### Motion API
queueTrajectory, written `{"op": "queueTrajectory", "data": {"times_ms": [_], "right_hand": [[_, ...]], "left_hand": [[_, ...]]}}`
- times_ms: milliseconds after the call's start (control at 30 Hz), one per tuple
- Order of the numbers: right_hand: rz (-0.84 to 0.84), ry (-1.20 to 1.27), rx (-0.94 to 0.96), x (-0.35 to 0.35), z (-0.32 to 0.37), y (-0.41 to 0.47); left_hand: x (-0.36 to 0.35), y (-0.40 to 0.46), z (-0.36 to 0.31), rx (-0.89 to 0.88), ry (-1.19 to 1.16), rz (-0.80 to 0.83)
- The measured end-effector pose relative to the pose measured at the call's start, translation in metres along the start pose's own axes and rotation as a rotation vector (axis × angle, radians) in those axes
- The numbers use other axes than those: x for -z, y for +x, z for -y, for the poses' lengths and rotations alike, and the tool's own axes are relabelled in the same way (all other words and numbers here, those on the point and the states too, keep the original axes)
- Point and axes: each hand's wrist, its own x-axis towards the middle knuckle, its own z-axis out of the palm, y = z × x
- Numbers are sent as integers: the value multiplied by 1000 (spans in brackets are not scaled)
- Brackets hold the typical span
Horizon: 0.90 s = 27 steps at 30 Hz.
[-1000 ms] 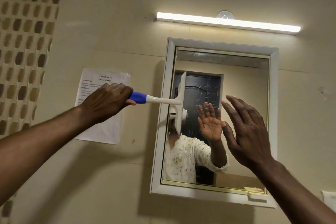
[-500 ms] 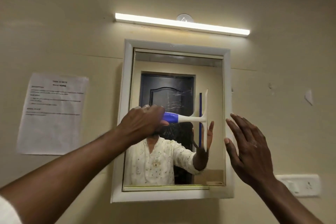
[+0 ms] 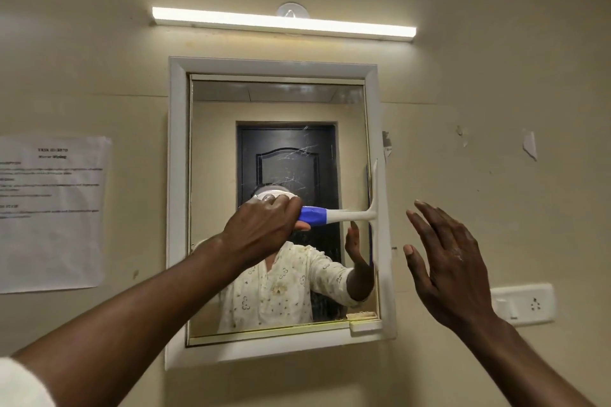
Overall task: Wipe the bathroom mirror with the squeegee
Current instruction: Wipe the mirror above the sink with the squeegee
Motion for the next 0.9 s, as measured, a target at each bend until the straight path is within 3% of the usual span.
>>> {"op": "queueTrajectory", "data": {"times_ms": [667,900], "right_hand": [[-18,42,22,-16,3,5],[-24,36,35,-26,13,5]], "left_hand": [[-22,-20,4,-8,72,-17],[-26,-34,24,-88,149,-130]]}}
